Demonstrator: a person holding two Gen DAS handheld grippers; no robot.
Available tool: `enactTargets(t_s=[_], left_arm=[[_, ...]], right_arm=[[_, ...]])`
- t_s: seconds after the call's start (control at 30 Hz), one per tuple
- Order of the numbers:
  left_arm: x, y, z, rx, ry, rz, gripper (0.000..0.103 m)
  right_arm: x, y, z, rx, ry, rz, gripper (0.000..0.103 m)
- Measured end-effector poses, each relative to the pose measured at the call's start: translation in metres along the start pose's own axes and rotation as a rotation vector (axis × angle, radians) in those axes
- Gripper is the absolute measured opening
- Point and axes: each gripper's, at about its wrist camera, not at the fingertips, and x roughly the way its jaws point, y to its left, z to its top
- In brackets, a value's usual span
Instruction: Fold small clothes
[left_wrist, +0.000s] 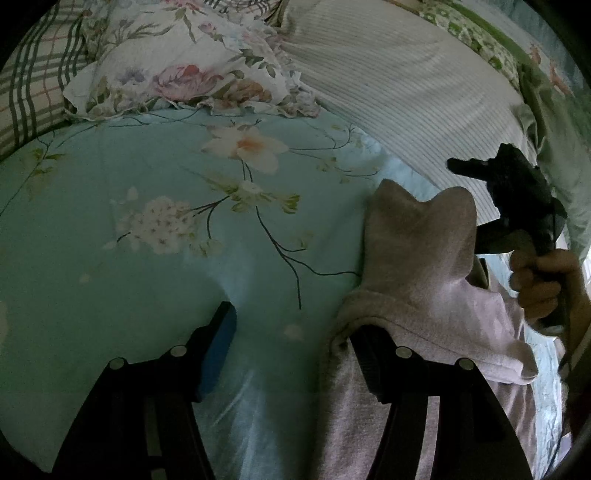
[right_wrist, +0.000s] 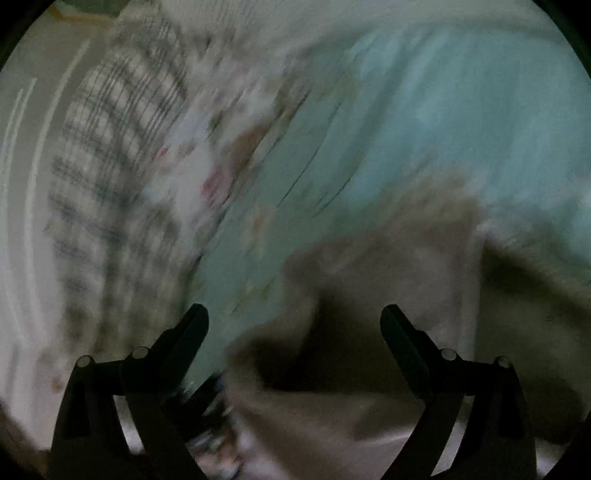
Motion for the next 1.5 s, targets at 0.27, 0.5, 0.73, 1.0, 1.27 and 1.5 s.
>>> enactTargets(t_s=[0.27, 0.5, 0.73, 1.0, 1.27, 1.5], left_arm=[[-0.007, 0.002, 0.001, -0.007, 0.039, -0.019, 0.063], [-0.043, 0.006, -0.011, 0.071, 0.091, -0.037, 0.063], [-0.05, -0.022, 0.024, 0.117, 0.006, -0.135, 0.065], [0.028, -0.021, 0.031, 0.219, 0.215, 0.032, 0.056], [-0.026, -0.022, 0.0, 0.341, 0.184, 0.111, 0.055], [-0.022, -0.059, 0.023, 0.307, 0.117, -0.054, 0.055]], right_arm=[[0.088, 0.059, 0.013, -0.096, 0.049, 0.198, 0.095], [0.031, 0.04, -0.011, 0.012, -0.258, 0.017, 0.095], [-0.066, 0.016, -0.095, 0.091, -0.475, -0.007, 0.095], [-0.123, 0.004, -0.202, 0.143, -0.59, -0.03, 0.095], [-0.196, -0.019, -0.311, 0.229, -0.828, -0.212, 0.095], [-0.223, -0.042, -0.314, 0.268, -0.856, -0.441, 0.07]])
